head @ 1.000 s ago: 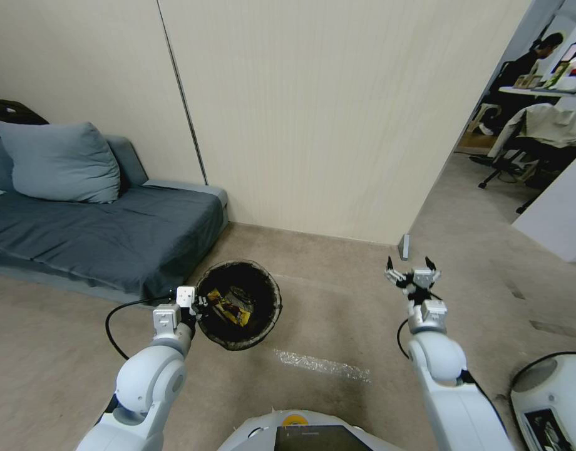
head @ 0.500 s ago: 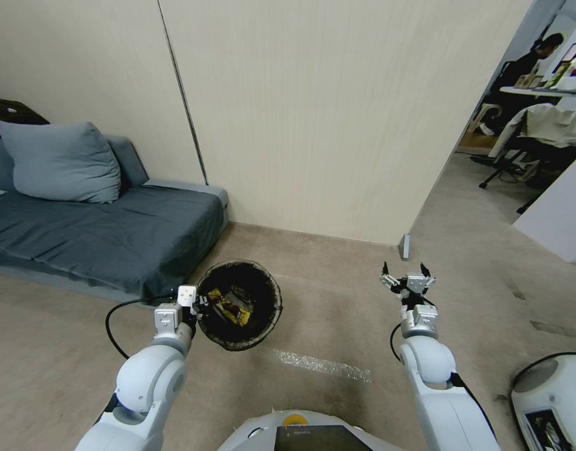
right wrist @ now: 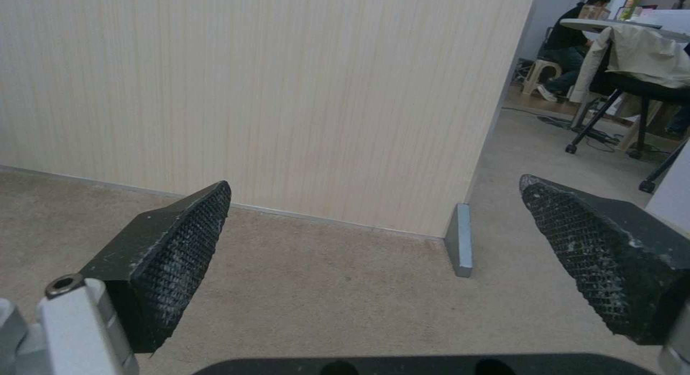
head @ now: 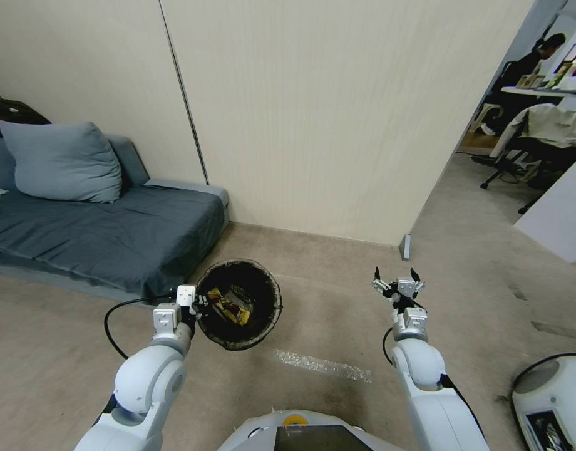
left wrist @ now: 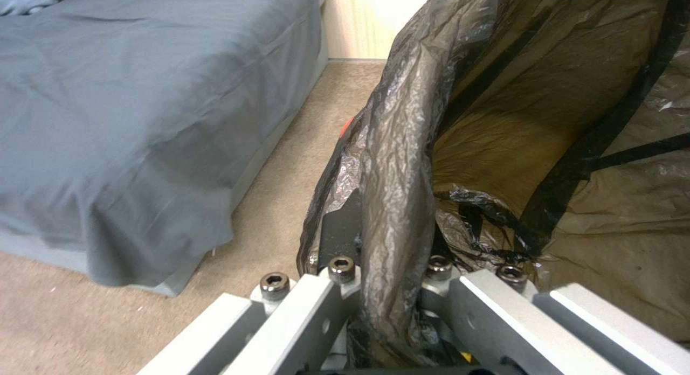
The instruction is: Pick up the trash bin, then pick up the garbage from the floor and place it into the trash bin.
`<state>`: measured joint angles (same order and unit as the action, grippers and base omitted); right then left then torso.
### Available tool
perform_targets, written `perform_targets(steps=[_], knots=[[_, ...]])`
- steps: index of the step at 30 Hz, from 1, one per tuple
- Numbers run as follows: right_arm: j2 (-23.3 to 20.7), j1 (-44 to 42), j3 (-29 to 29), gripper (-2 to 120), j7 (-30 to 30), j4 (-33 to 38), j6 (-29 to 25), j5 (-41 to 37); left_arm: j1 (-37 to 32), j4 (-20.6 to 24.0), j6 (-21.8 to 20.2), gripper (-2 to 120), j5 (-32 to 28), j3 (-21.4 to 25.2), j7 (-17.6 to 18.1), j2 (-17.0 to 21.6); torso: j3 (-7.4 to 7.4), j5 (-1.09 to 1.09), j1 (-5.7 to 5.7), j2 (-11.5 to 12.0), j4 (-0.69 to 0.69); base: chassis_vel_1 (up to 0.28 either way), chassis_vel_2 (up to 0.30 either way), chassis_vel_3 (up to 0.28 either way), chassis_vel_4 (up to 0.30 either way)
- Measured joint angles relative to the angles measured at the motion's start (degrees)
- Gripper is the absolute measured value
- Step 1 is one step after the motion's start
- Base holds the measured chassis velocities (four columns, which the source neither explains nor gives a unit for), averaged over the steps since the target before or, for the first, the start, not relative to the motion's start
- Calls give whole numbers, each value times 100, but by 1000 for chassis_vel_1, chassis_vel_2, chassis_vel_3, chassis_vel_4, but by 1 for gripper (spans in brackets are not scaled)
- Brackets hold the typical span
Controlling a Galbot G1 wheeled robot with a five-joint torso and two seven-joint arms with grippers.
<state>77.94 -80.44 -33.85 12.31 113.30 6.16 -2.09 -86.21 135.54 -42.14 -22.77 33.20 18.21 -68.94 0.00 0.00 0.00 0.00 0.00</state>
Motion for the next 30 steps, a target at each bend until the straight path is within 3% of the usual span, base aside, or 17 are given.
perform_targets(steps=[30], knots=[[-81,48,58,100,10,20,28,-12,-31,65,-1,0,-82,17,22,31,0,0,0,0,0,22,19,18,20]])
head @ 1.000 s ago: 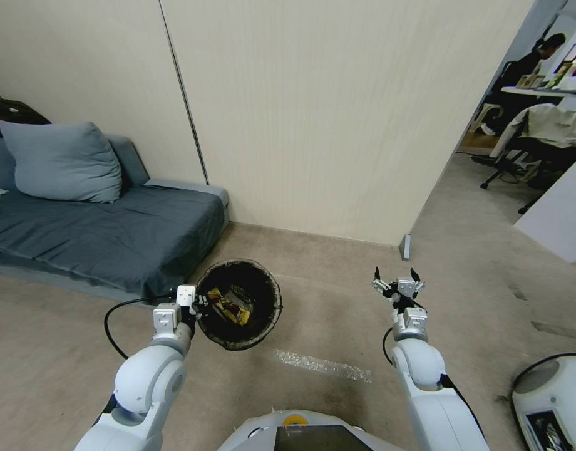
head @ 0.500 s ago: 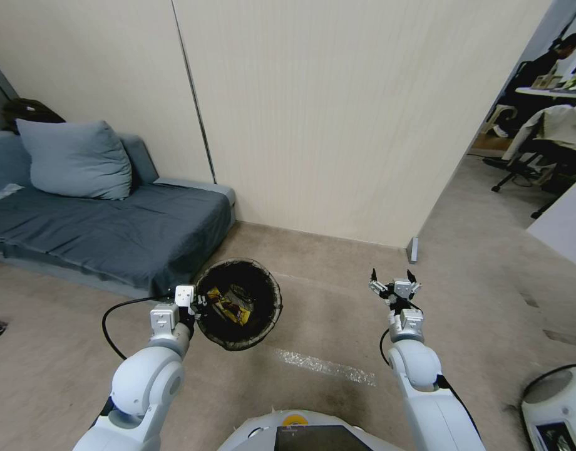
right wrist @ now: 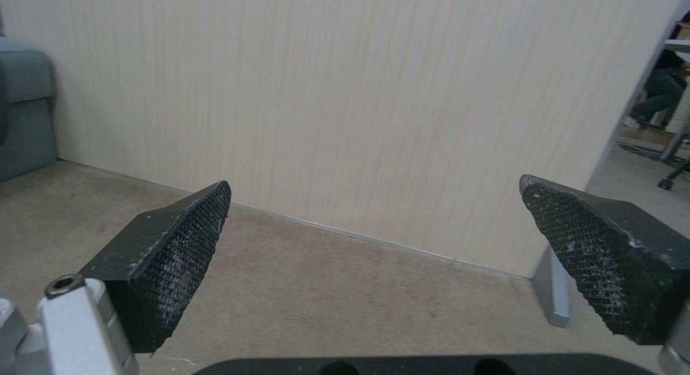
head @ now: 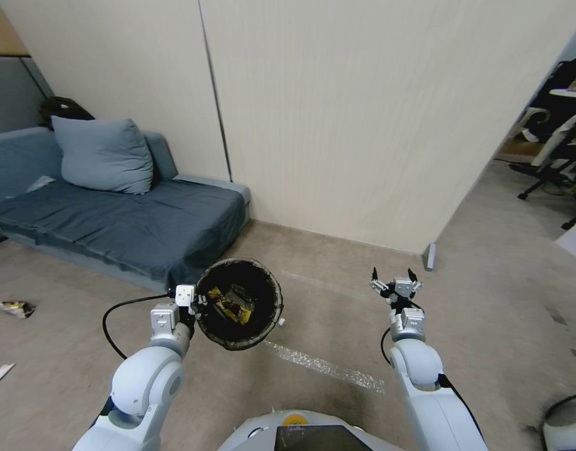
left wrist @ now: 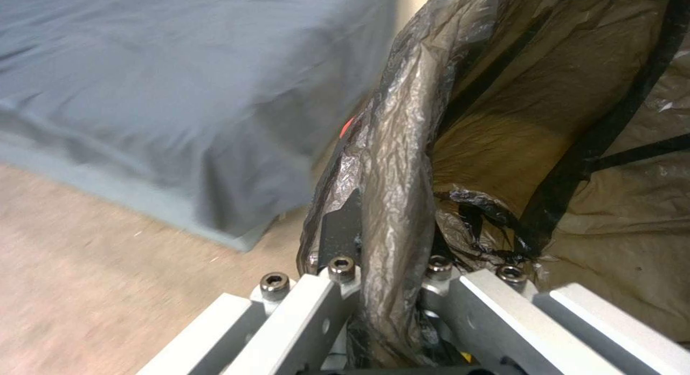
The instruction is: Pick up the trash bin, then pick up the garbage from the floor and place it into the trash bin.
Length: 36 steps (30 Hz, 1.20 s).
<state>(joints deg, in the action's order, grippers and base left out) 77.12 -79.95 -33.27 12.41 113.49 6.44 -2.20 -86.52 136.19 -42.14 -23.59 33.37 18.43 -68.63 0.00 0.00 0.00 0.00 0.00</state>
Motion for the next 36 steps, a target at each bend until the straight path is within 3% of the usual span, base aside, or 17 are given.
perform_targets(steps=[36], knots=[[3,18,122,100,10,-98,-12,11,8,-19,0,0,-58,77,11,-30,0,0,0,0,0,59,56,59,62]])
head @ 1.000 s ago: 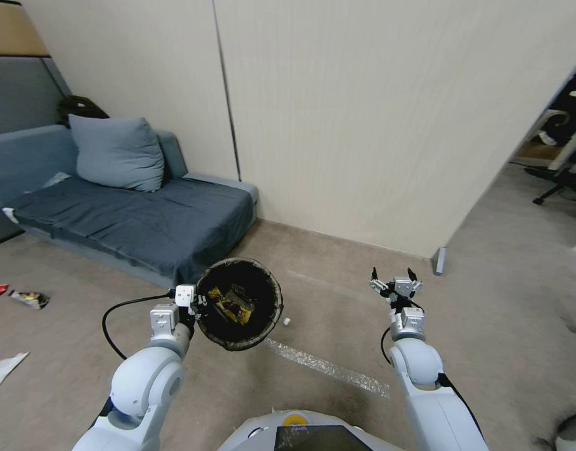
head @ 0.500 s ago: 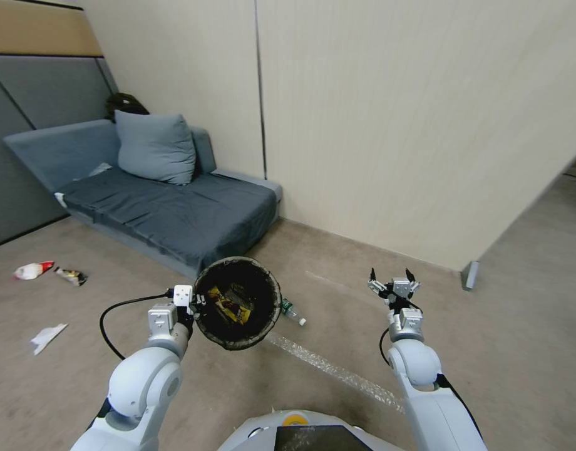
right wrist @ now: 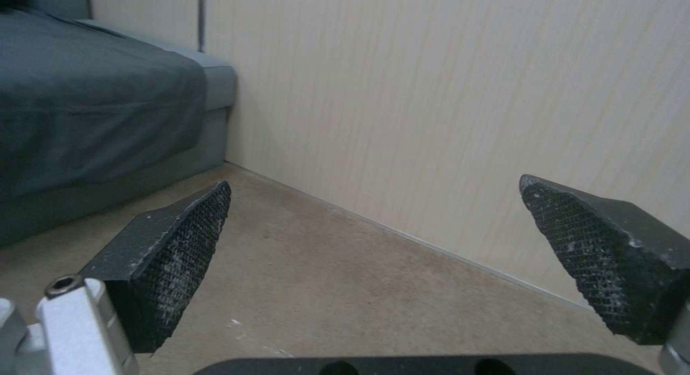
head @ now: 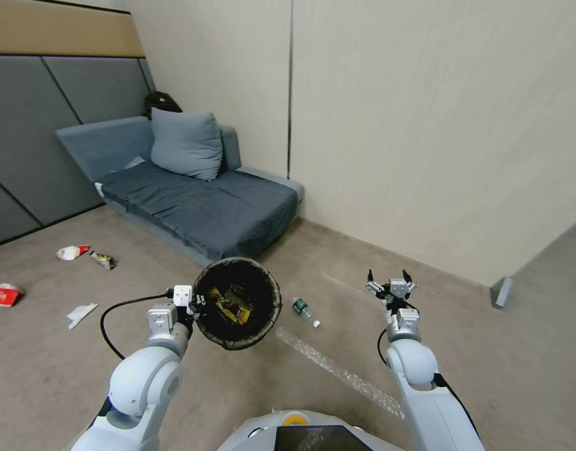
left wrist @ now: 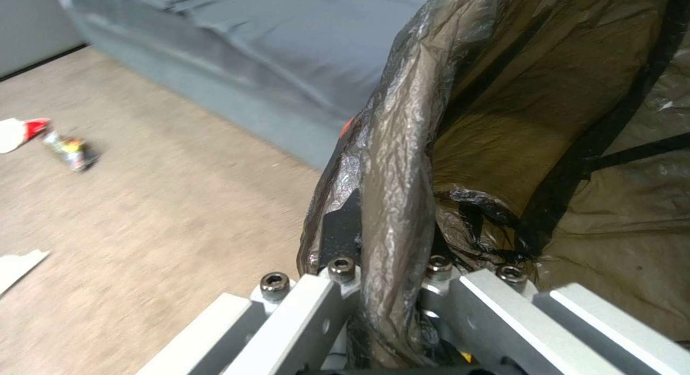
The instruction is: Pick up the trash bin, then pick up the garbage from the floor and place it into the trash bin.
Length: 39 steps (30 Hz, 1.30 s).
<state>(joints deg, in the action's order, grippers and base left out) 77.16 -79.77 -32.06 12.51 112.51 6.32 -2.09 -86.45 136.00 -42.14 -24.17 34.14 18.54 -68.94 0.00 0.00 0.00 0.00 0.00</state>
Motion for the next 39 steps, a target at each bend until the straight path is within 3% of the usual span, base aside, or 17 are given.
perform_targets(steps=[16,23,26,27,29,30,33,34,36,39], knots=[[-85,-52,34,100,38,31,26,-29,-4,-8,0,0,47,18,44,-65,0,0,0,0,1,39,39,40,39],[-344,-90,213,100,60,215,256,-291,-28,-7,0,0,94,89,48,-87,0,0,0,0,1,0,0,0,0],[-993,90,523,100,108,370,933,-1012,-67,11,0,0,152,105,46,-107,0,-2,0,0,2,0,0,0,0],[-993,90,523,100,108,370,933,-1012,-67,11,0,0,152,105,46,-107,0,-2,0,0,2,0,0,0,0],[-1740,465,781,100,133,383,1655,-1787,-98,51,0,0,163,104,69,-135,0,1,0,0,-1,0,0,0,0],[-1740,465,781,100,133,383,1655,-1787,-98,51,0,0,163,104,69,-135,0,1,0,0,-1,0,0,0,0],[-2376,1270,1138,100,262,186,3134,-3398,-142,99,1,0,178,94,94,-146,0,-3,0,0,0,0,0,0,0],[-2376,1270,1138,100,262,186,3134,-3398,-142,99,1,0,178,94,94,-146,0,-3,0,0,0,0,0,0,0],[-2628,1835,1452,100,315,-122,3586,-4175,-179,122,0,0,222,89,61,-117,0,2,0,0,-2,0,0,0,0],[-2763,2251,1783,100,360,-414,3669,-4667,-183,122,1,0,273,89,31,-102,0,-2,0,0,-1,0,0,0,0]])
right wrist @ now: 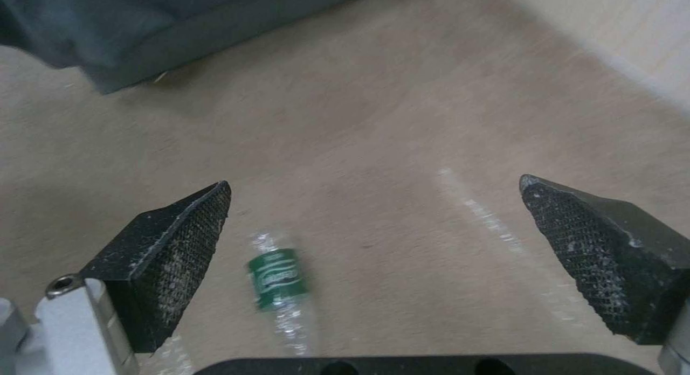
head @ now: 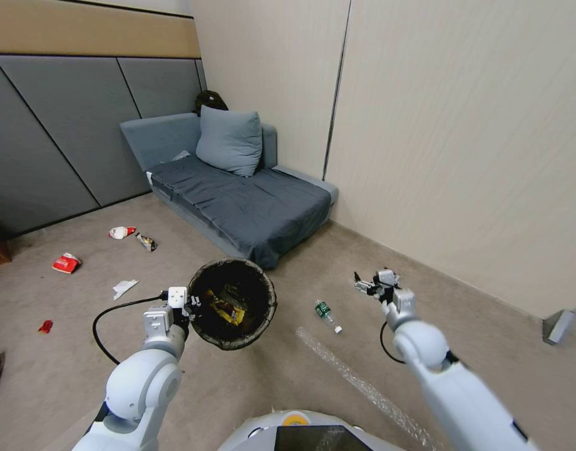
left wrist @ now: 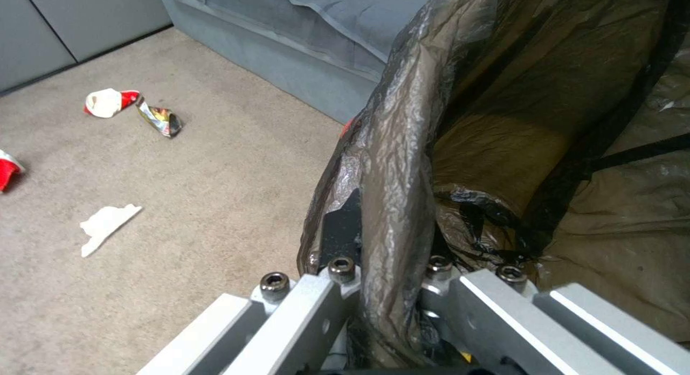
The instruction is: Pick up the trash bin, then pick up the garbage from the floor and place it into the trash bin.
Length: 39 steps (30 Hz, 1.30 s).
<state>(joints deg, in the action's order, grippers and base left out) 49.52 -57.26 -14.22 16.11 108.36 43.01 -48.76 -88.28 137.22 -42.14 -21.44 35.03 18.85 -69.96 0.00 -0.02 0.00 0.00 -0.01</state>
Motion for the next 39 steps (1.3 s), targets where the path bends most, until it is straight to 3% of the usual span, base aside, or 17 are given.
perform_targets(steps=[14,19,22,30,39], knots=[[143,1691,2099,100,-11,-1731,-46,-918,58,-128,0,0,92,-29,-83,-5,0,3,0,0,1,0,0,0,0],[331,1885,2376,100,-37,-2220,-58,-913,57,-146,0,0,122,-25,-89,-40,0,3,0,1,1,0,0,0,0],[630,2037,2500,100,-171,-2886,-68,-976,59,-147,0,0,131,-24,-105,-50,0,2,0,1,1,0,0,0,0],[1166,2203,2657,100,-242,-3805,-77,-817,46,-175,0,0,155,-10,-135,-82,0,3,1,0,1,0,0,0,0],[1711,2272,2704,100,-350,-4478,-82,-598,40,-184,0,0,222,-46,-160,-189,0,4,0,1,1,0,0,0,0]])
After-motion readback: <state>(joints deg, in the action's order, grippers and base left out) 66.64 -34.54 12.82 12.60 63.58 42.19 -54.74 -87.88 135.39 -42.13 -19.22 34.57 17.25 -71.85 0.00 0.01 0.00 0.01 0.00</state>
